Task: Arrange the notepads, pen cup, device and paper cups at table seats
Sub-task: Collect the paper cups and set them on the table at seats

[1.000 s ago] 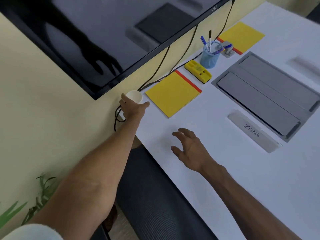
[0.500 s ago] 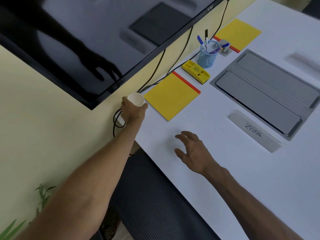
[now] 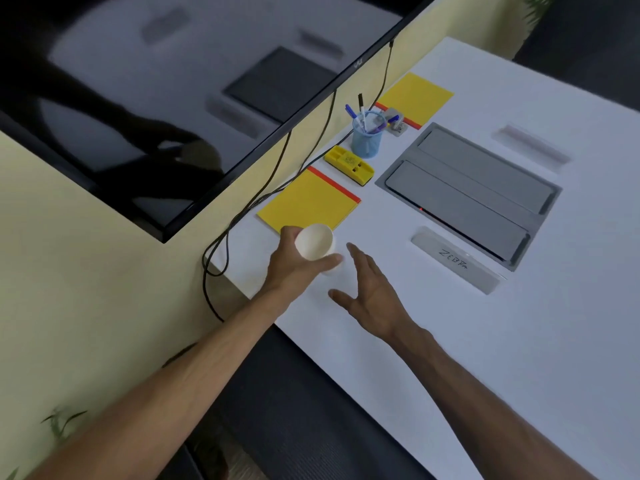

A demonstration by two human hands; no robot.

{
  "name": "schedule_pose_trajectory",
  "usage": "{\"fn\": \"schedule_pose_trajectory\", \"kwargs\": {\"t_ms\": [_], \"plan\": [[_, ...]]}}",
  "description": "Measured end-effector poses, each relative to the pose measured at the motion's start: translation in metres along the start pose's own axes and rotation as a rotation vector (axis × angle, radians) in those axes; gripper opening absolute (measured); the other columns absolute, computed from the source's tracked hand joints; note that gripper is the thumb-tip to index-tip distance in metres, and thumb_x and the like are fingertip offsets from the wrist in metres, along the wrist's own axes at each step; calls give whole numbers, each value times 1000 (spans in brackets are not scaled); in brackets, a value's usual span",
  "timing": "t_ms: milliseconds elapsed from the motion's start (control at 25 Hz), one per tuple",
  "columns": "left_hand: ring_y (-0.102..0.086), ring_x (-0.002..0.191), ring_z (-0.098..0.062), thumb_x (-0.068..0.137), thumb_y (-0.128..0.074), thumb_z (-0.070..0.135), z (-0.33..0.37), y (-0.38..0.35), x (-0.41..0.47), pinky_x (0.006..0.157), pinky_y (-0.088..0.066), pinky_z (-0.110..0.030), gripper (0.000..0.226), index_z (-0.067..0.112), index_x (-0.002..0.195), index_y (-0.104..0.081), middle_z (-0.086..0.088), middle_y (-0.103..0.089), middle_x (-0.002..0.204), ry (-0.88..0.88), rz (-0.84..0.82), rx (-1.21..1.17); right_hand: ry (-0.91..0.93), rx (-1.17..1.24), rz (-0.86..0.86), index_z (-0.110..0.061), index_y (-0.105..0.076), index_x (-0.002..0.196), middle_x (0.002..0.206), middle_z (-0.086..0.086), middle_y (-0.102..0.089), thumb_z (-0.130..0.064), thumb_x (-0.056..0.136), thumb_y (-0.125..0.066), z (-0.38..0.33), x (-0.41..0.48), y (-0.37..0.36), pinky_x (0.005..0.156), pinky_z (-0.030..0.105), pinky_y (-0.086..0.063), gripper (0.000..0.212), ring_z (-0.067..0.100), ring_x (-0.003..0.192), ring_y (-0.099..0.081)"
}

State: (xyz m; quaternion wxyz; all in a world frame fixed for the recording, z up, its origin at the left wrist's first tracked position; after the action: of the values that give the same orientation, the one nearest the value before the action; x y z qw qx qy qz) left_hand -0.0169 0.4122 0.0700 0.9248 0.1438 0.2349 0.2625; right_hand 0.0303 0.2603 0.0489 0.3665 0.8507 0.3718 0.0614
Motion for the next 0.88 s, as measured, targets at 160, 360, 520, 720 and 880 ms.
{"fn": "schedule_pose_trajectory", "kwargs": {"t_ms": [160,360,520,720,880], "plan": [[-55,115,-12,68,-87,42,13,-46,-34,89,-51,-31,73,32,125,-44,8,-56,124,-55,-288,-114,39,156,140,-25,-38,144,136,-9,-54,-39,85,-75,-2,-31,37,96,43,-51,71,14,119,-54],[-58,113,-10,66,-85,45,31,-98,-67,89,-53,-29,69,33,122,-47,8,-59,121,-91,-380,-171,-29,225,272,-30,-49,125,112,-14,-65,-42,85,-74,27,-78,72,76,44,-57,49,10,96,-64],[-57,112,-12,73,-85,37,49,-139,-80,81,-50,-24,65,28,125,-47,7,-57,121,-89,-354,-228,-81,219,339,-29,-44,125,110,-10,-64,-40,83,-75,62,-105,97,71,41,-58,53,13,91,-64],[-57,112,-16,75,-82,38,72,-182,-90,79,-52,-20,65,28,128,-45,3,-55,122,-128,-235,-316,-188,201,344,-27,-41,125,108,-8,-60,-37,80,-75,128,-139,126,72,43,-55,57,15,88,-60],[-59,111,-18,70,-80,42,82,-214,-102,84,-57,-28,69,26,129,-47,2,-57,122,-97,-149,-402,-300,113,402,-30,-47,129,117,-5,-54,-50,73,-76,194,-161,156,86,46,-49,67,20,105,-49]]}}
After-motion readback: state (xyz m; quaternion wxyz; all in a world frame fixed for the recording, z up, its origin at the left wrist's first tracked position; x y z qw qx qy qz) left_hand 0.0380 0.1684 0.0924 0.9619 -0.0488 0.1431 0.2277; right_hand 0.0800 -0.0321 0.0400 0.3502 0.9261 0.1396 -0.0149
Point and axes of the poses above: each hand's wrist, its own x-axis towards the middle knuckle, its own y-axis out of the back of the hand, z = x × y, the point moved 9 cm from there along x, towards the middle knuckle
